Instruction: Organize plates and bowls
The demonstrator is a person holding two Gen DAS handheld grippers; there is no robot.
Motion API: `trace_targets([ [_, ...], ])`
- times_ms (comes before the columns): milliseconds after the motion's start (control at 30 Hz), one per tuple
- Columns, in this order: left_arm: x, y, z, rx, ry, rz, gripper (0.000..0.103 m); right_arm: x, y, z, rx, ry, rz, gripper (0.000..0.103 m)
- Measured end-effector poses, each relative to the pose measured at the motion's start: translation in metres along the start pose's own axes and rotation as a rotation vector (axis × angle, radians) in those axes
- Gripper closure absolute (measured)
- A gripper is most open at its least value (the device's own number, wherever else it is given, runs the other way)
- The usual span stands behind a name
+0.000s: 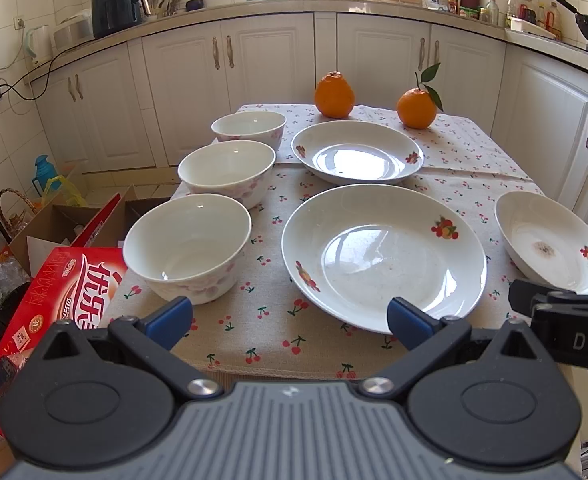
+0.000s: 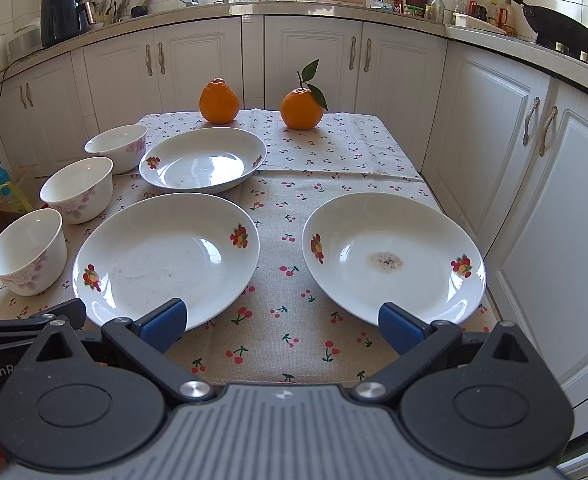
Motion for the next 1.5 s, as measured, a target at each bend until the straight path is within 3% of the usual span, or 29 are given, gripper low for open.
trace_targets([
  [433,-0.003,-0.006,0.002,-0.041,-0.005,-0.019,0.001,-0.003,-0.001,0.001,-0.017,-0.006,-0.008,0.0],
  [833,-0.01,-0.026,-0.007,-0.041,0.057,-0.014,0.001,-0.014,-0.013,0.003,-0.063,-0.018,-0.023,0.0],
  [1167,-0.03,-0.058,-0.029,-0.022,0.158,-0.048,0.001,-0.068,-0.034,-0.005,-0.145,-0.029,-0.035,0.0],
  [1300,-0.048,-0.067,-0.036,-0.064,0.164,-0.122,0.001,-0.096,-0.036,-0.004,-0.206,0.007,0.017,0.0],
  [1500,-0.082,-0.081,-0.044,-0.124,0.238,-0.211,0.001,-0.125,-0.027,-0.005,-0.225,-0.022,0.12,0.0],
])
Point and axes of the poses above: each gripper's, at about its wrist camera, not at the fingertips, and z roughly against the way its jaws point, x to its left, y to its underside, the point moved 6 cm from there along -z, roughly the way its jaws point, and after that the axes turned 8 degrees about -x, right-handed, at the moved point
